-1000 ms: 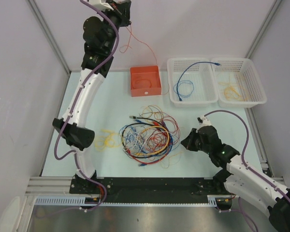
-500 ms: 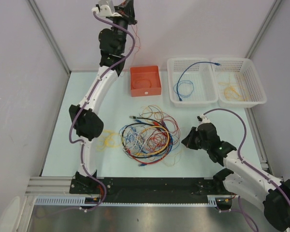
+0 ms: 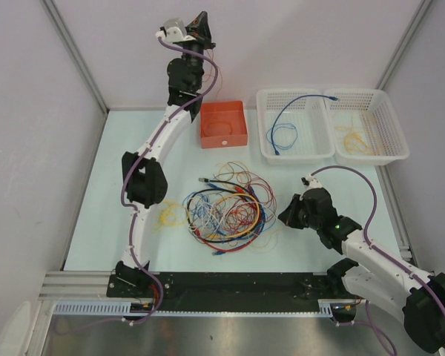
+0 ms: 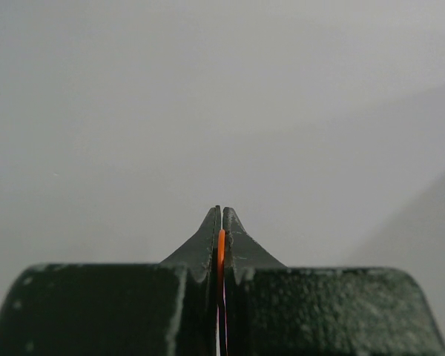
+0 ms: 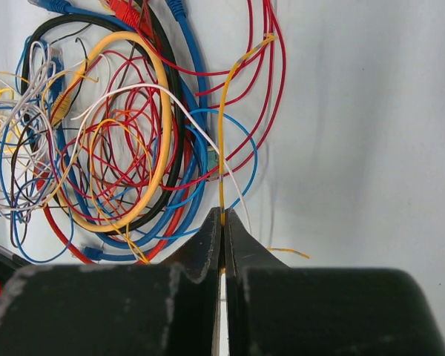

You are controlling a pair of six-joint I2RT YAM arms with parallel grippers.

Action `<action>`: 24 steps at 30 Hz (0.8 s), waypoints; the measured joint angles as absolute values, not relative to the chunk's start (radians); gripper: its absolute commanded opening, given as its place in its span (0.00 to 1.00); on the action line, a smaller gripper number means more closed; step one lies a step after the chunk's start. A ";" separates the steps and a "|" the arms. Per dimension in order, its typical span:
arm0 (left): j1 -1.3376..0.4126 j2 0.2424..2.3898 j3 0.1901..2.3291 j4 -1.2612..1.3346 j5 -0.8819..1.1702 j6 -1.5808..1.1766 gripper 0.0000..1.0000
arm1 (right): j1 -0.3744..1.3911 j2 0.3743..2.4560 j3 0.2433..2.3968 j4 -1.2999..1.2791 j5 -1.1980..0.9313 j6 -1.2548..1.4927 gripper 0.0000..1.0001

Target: Untangle the cables

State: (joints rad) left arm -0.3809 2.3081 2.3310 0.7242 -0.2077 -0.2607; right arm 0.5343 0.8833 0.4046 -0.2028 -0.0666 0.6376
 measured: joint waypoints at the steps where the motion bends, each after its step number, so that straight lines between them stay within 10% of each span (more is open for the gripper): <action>1: -0.381 2.308 2.331 0.727 -0.208 -0.259 0.00 | 0.534 0.883 0.405 -0.203 -0.067 0.636 0.00; 24: -0.396 2.263 2.410 0.760 -0.219 -0.211 0.00 | 0.546 0.835 0.405 -0.190 -0.072 0.635 0.00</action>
State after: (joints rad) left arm -0.3962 2.2635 2.4096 0.7605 -0.2192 -0.2111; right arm 0.5457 0.8349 0.4046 -0.1898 -0.0719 0.6350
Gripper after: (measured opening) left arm 0.010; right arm 0.010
